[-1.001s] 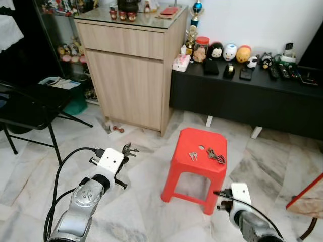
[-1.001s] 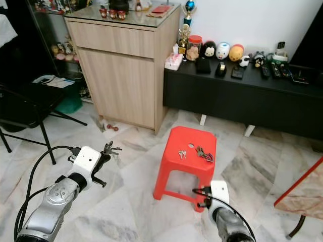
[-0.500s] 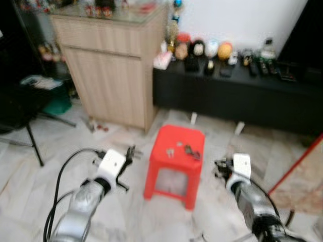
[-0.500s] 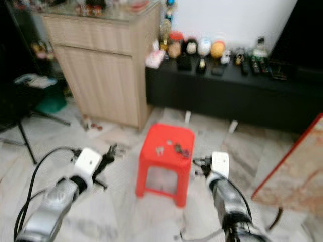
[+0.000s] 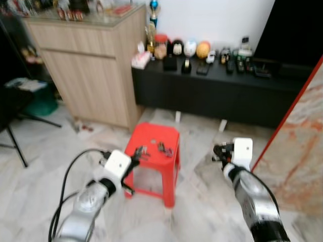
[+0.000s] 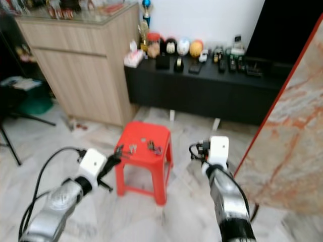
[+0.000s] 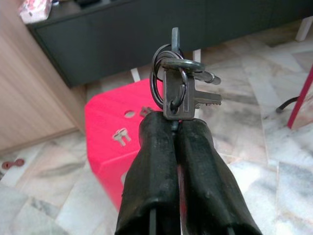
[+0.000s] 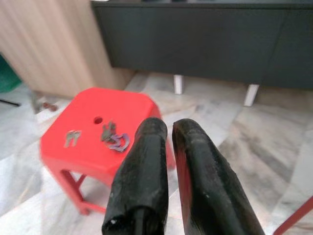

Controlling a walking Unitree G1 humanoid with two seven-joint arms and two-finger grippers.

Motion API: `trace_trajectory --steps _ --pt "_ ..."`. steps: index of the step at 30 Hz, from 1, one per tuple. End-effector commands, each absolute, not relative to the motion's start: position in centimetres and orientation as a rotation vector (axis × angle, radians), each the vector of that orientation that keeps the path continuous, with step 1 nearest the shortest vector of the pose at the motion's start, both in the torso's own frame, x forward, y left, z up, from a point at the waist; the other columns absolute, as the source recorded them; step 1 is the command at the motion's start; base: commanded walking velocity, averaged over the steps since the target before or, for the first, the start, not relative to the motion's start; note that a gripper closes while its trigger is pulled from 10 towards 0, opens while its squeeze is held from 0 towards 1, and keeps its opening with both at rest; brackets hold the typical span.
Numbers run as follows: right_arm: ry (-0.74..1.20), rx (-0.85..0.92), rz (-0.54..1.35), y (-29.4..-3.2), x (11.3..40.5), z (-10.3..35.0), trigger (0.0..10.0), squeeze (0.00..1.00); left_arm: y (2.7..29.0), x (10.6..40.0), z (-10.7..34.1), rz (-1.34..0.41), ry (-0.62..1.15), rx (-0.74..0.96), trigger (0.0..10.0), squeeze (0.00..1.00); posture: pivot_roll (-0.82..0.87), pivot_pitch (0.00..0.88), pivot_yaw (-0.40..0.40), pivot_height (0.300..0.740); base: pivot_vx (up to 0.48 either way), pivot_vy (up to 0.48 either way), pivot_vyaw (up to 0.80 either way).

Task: Hang keys on a hook

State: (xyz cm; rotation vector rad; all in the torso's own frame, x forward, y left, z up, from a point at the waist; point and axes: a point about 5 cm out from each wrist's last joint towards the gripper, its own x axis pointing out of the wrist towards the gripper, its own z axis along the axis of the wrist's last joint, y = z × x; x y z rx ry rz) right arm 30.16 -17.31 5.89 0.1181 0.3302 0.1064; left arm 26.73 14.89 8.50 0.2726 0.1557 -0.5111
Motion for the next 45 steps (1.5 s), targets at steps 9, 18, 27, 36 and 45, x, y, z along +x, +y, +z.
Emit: trace_trajectory --steps 9,18,27,36,45 --pt "0.418 0.04 0.288 -13.7 27.6 6.3 10.0 0.0 12.8 26.4 8.4 -0.591 0.134 0.241 10.0 0.0 -0.06 0.0 -0.015 0.74 0.0 0.0 -0.78" --pt "0.443 0.048 0.397 -10.4 27.4 6.9 10.0 0.0 12.9 26.5 8.7 -0.594 0.115 0.243 10.0 0.0 -0.04 0.0 -0.033 0.74 0.0 0.0 -0.78" --pt "0.461 0.028 0.489 -8.6 27.1 7.0 10.0 0.0 13.2 25.9 8.5 -0.559 0.12 0.224 10.0 0.0 0.0 0.0 -0.057 0.74 0.0 -0.171 -0.78" --pt "0.461 0.014 0.549 -7.8 27.2 7.4 10.0 0.0 14.1 25.7 8.6 -0.529 0.126 0.224 10.0 0.0 0.01 0.0 -0.063 0.74 0.0 0.0 -0.78" --pt "0.439 0.008 0.512 -8.1 27.5 8.1 10.0 0.0 14.1 26.6 9.0 -0.539 0.118 0.244 10.0 0.0 0.01 0.0 -0.061 0.74 0.0 0.0 -0.78"
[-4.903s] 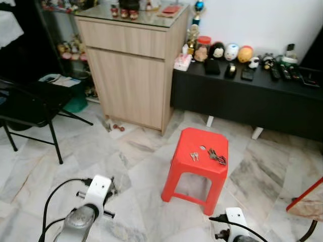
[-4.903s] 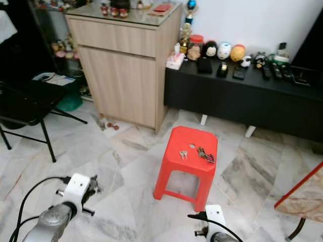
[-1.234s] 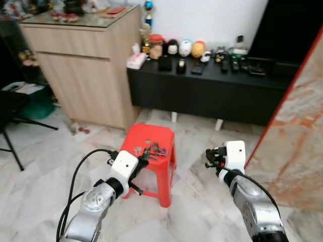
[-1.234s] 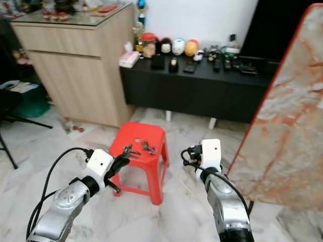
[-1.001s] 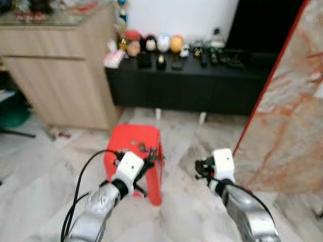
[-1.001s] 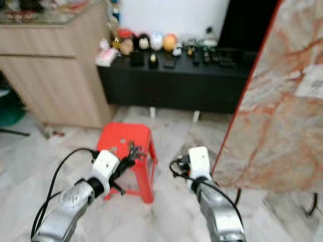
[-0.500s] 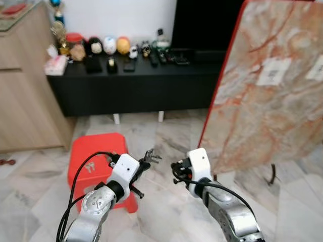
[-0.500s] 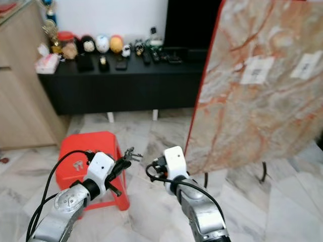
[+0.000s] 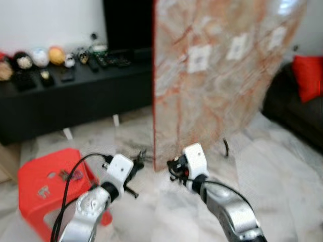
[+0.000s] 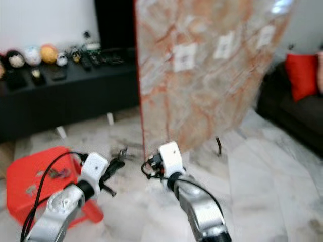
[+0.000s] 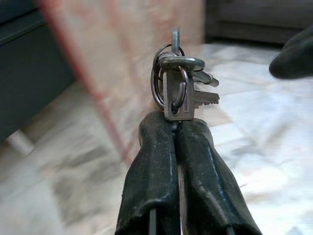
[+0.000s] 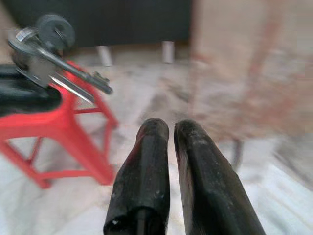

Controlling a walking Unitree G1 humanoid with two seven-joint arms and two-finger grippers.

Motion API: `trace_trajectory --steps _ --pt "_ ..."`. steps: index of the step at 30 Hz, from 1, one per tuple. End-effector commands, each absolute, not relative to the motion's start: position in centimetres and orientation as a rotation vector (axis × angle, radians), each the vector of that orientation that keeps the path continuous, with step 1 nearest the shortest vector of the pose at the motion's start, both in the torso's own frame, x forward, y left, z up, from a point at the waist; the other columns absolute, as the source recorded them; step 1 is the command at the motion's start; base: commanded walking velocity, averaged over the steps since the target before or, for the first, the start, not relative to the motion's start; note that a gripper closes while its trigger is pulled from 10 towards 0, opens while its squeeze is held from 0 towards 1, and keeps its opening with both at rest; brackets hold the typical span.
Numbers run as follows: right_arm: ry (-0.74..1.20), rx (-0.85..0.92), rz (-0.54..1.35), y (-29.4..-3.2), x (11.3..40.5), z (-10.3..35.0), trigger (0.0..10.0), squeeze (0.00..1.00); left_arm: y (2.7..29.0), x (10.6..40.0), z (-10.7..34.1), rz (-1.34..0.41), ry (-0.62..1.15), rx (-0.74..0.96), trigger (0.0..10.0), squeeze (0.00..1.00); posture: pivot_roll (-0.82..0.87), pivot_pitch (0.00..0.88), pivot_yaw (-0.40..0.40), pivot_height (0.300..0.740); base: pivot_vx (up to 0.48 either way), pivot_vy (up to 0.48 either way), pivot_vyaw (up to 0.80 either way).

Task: Hang keys on a hook

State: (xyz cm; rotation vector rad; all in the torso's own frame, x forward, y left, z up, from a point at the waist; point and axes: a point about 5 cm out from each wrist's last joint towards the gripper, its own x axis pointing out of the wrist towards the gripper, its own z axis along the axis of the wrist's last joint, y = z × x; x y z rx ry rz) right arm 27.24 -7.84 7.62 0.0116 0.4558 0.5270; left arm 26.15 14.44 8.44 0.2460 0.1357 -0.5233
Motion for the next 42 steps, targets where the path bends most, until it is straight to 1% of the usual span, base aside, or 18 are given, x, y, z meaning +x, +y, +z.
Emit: trace_trajectory --steps 1,10,13,19,26,31,42 --pt "0.445 0.007 0.512 -8.0 27.4 8.0 10.0 0.0 14.1 26.6 9.2 -0.542 0.114 0.242 10.0 0.0 0.0 0.0 -0.057 0.74 0.0 0.0 -0.78" --pt "0.438 0.012 0.494 -8.0 27.6 8.3 10.0 0.0 14.5 26.8 9.5 -0.541 0.112 0.25 10.0 0.0 0.0 0.0 -0.05 0.74 0.0 0.0 -0.78" --pt "0.431 0.014 0.487 -8.0 27.6 8.4 10.0 0.0 14.6 27.1 9.7 -0.546 0.106 0.259 10.0 0.0 0.01 0.0 -0.048 0.74 0.0 0.0 0.0" --pt "0.449 -0.005 0.535 -7.4 27.0 8.2 10.0 0.0 15.0 27.2 10.4 -0.582 0.096 0.271 10.0 0.0 0.01 0.0 -0.036 0.74 0.0 0.0 0.0" --pt "0.456 -0.013 0.505 -8.2 27.3 8.0 10.0 0.0 14.8 27.4 11.2 -0.618 0.081 0.269 10.0 0.0 0.0 0.0 -0.019 0.74 0.0 0.0 0.0" --pt "0.474 -0.019 0.506 -8.3 26.9 7.9 10.0 0.0 14.8 27.7 11.6 -0.631 0.071 0.252 10.0 0.0 -0.02 0.0 -0.015 0.74 0.0 0.0 0.0" --pt "0.48 -0.017 0.528 -7.8 26.8 8.0 10.0 0.0 14.4 28.0 12.5 -0.668 0.048 0.201 10.0 0.0 -0.02 0.0 -0.019 0.74 0.0 0.0 -0.7"
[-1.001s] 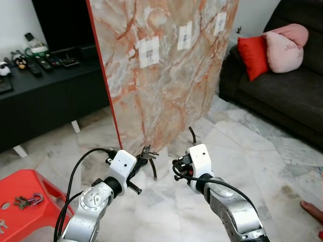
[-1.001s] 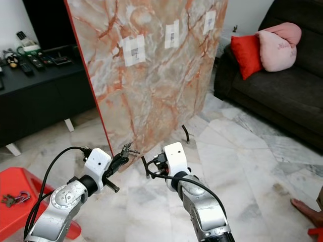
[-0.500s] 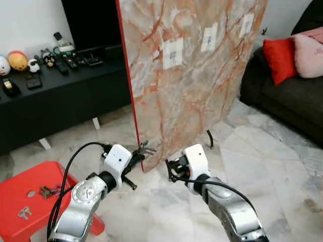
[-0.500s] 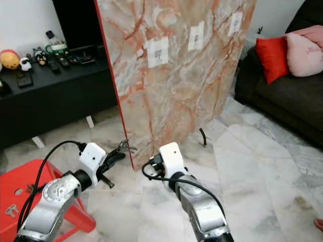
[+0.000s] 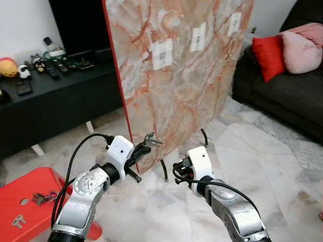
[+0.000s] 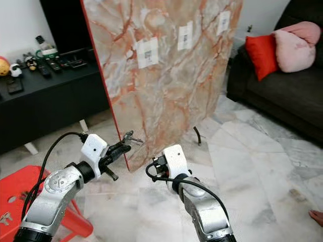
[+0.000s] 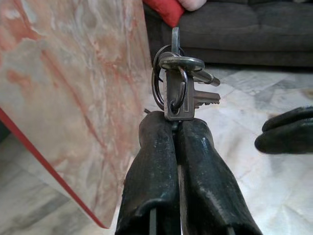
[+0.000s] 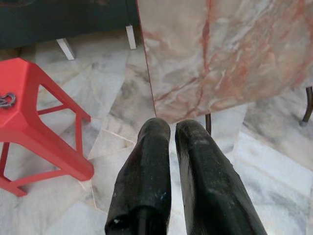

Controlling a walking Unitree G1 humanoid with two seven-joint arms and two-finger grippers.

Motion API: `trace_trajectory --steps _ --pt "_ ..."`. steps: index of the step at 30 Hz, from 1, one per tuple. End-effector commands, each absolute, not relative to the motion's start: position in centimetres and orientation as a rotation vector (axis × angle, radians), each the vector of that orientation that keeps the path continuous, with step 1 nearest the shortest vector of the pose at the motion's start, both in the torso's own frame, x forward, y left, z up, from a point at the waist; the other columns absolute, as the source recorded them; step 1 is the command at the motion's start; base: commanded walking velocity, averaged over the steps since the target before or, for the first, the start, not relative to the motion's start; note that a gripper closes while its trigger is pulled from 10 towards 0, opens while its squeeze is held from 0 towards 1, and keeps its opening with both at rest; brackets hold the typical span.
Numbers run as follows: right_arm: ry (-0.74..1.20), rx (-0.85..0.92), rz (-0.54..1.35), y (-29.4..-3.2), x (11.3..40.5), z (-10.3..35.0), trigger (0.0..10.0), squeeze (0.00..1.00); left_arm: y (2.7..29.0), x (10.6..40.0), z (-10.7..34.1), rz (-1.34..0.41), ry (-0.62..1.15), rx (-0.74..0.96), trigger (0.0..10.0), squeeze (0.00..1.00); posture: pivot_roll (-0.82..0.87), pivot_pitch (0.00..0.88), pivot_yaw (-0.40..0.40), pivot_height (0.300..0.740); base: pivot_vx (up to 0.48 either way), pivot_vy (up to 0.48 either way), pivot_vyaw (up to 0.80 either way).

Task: Hang keys on a hook

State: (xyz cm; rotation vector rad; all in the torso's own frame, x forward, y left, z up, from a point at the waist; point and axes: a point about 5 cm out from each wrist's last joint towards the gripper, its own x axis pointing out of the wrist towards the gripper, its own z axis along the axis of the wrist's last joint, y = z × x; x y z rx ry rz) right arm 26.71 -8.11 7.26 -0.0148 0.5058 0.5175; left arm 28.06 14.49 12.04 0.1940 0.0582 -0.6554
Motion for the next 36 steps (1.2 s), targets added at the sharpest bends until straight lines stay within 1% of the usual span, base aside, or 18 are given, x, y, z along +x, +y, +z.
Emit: trace_trajectory --steps 1,8,12,22,30,36 --pt "0.482 -0.02 0.535 -7.76 26.82 7.95 10.0 0.0 14.34 27.9 12.48 -0.677 0.048 0.195 10.0 0.0 -0.02 0.0 -0.019 0.74 0.0 0.0 -0.73" --pt "0.481 -0.018 0.556 -7.3 26.73 8.05 10.0 0.0 14.17 27.73 12.71 -0.692 0.037 0.196 10.0 0.0 -0.01 0.0 -0.022 0.74 0.0 0.0 -0.73" --pt "0.483 -0.018 0.563 -7.18 26.6 8.04 10.0 0.0 14.05 27.67 12.76 -0.7 0.035 0.197 10.0 0.0 -0.01 0.0 -0.022 0.74 0.0 -0.354 -0.72" --pt "0.485 -0.024 0.573 -7.09 26.43 8.03 10.0 0.0 14.0 27.63 12.89 -0.708 0.037 0.186 10.0 0.0 -0.01 0.0 -0.019 0.74 0.0 0.0 -0.72" --pt "0.465 -0.025 0.567 -7.14 26.47 8.23 10.0 0.0 13.93 27.61 12.97 -0.716 0.037 0.185 10.0 0.0 -0.01 0.0 -0.018 0.74 0.0 0.0 -0.06" --pt "0.447 0.018 0.558 -7.37 26.55 8.56 10.0 0.0 13.94 27.55 12.74 -0.713 0.045 0.197 10.0 0.0 -0.02 0.0 -0.019 0.74 0.0 0.0 0.0"
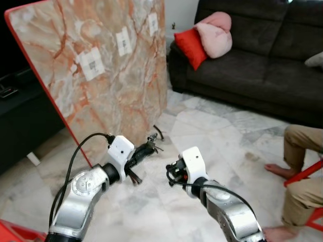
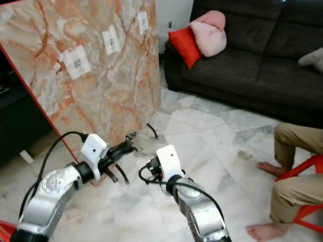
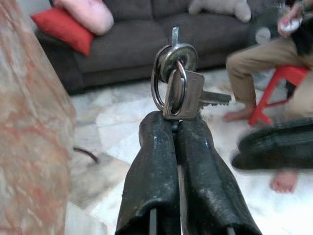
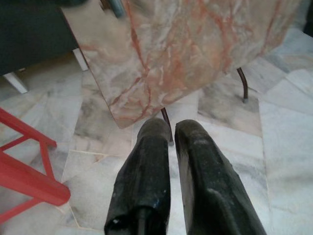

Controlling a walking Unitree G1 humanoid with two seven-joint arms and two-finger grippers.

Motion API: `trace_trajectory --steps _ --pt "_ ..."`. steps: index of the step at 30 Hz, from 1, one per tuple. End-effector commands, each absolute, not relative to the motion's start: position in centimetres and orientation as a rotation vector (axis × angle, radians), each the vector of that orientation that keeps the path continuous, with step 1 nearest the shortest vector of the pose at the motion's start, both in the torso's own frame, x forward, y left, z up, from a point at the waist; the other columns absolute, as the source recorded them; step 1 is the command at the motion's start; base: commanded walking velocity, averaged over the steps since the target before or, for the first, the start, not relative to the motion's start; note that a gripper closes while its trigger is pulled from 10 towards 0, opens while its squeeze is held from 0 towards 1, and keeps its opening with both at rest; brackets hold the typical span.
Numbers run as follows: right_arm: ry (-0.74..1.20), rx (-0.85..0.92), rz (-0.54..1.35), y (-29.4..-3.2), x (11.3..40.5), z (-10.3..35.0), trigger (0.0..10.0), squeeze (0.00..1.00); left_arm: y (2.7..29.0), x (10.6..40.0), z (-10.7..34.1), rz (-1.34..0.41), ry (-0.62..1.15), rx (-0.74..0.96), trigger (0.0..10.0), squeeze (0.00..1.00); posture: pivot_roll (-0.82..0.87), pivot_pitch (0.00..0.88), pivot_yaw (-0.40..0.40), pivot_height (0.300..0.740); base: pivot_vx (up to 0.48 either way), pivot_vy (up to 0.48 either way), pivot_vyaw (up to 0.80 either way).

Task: Hang keys on a hook

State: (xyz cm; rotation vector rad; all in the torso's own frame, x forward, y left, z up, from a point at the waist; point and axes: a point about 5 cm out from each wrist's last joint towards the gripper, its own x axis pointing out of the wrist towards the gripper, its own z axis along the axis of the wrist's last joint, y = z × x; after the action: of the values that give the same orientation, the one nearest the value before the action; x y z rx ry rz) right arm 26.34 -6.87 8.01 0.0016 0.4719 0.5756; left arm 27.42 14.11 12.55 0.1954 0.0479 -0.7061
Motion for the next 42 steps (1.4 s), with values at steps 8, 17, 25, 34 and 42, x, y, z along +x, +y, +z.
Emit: trace_trajectory --steps 8,17,25,34,42 --pt "0.425 0.037 0.531 -8.8 27.4 8.8 10.0 0.0 13.8 27.4 12.6 -0.711 0.048 0.195 10.0 0.0 -0.02 0.0 -0.022 0.74 0.0 0.0 0.0" --pt "0.377 -0.089 0.495 -10.6 28.3 9.3 10.0 0.0 13.8 27.5 12.5 -0.698 0.044 0.194 10.0 0.0 -0.02 0.0 -0.025 0.74 0.0 0.0 0.0" --pt "0.356 -0.077 0.572 -10.5 28.2 9.1 10.0 0.0 13.7 27.5 12.6 -0.693 0.04 0.194 10.0 0.0 -0.02 0.0 -0.027 0.74 0.0 0.0 0.0" --pt "0.293 -0.119 0.646 -10.2 28.6 9.1 10.0 1.0 13.6 27.7 12.7 -0.686 0.029 0.199 10.0 0.0 -0.02 0.0 -0.028 0.74 0.0 0.0 0.0" --pt "0.272 -0.128 0.597 -10.7 29.3 8.9 10.0 0.0 13.5 27.8 12.8 -0.681 0.022 0.198 10.0 0.0 -0.02 0.0 -0.027 0.74 0.0 0.0 0.0"
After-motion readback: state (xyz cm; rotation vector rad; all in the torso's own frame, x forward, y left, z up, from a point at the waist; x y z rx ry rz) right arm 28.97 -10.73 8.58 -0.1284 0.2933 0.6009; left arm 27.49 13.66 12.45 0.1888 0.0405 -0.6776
